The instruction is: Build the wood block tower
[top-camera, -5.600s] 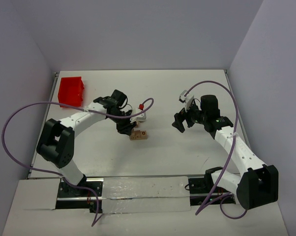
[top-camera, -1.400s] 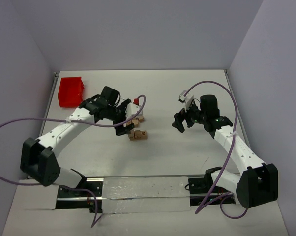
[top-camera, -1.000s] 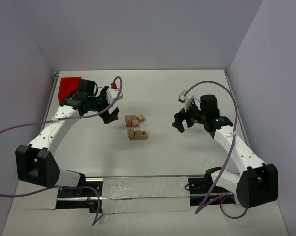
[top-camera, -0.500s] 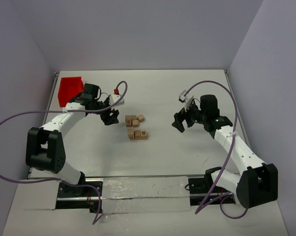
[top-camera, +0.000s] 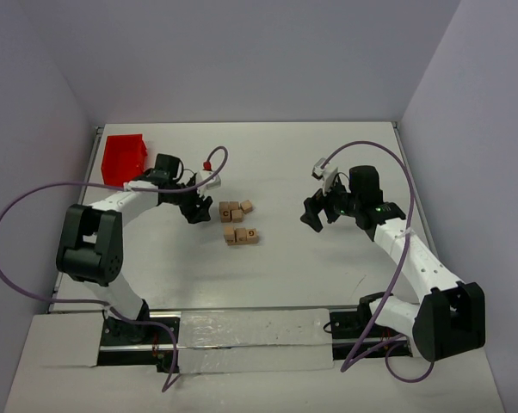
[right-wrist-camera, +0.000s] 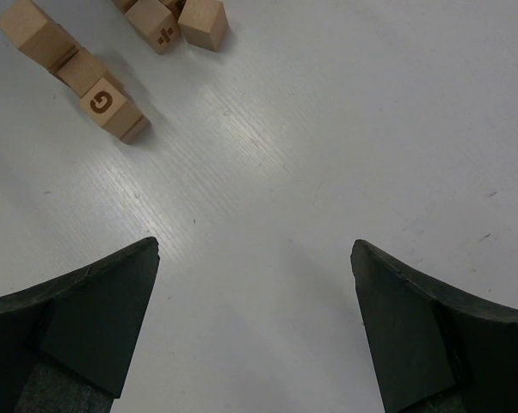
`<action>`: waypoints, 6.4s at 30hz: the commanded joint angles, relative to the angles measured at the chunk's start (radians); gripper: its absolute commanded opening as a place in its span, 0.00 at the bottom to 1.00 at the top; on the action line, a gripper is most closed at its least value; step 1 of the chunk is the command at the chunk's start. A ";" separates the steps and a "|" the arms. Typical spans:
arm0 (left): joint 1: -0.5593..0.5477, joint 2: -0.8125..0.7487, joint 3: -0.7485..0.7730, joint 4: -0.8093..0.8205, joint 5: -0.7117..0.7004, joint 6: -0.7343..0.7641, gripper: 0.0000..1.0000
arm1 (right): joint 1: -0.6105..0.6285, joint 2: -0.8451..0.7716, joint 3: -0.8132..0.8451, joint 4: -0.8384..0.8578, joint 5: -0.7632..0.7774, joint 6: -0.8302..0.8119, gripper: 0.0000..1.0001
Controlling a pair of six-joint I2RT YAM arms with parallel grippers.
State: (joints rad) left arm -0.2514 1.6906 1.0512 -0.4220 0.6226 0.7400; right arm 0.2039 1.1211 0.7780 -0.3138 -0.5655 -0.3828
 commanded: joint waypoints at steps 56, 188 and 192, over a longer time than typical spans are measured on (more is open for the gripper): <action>-0.052 0.276 0.453 -0.296 0.053 0.233 0.70 | -0.007 0.005 0.001 0.030 0.007 -0.001 1.00; -0.398 0.047 0.260 -0.293 -0.144 -0.076 0.22 | -0.006 -0.023 -0.002 0.013 -0.010 -0.018 1.00; -0.397 0.053 0.255 -0.290 -0.149 -0.072 0.23 | -0.006 -0.020 -0.001 0.012 -0.010 -0.016 1.00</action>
State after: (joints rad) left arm -0.6418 1.7340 1.3098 -0.7459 0.4704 0.6651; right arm 0.2039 1.1225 0.7780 -0.3149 -0.5659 -0.3908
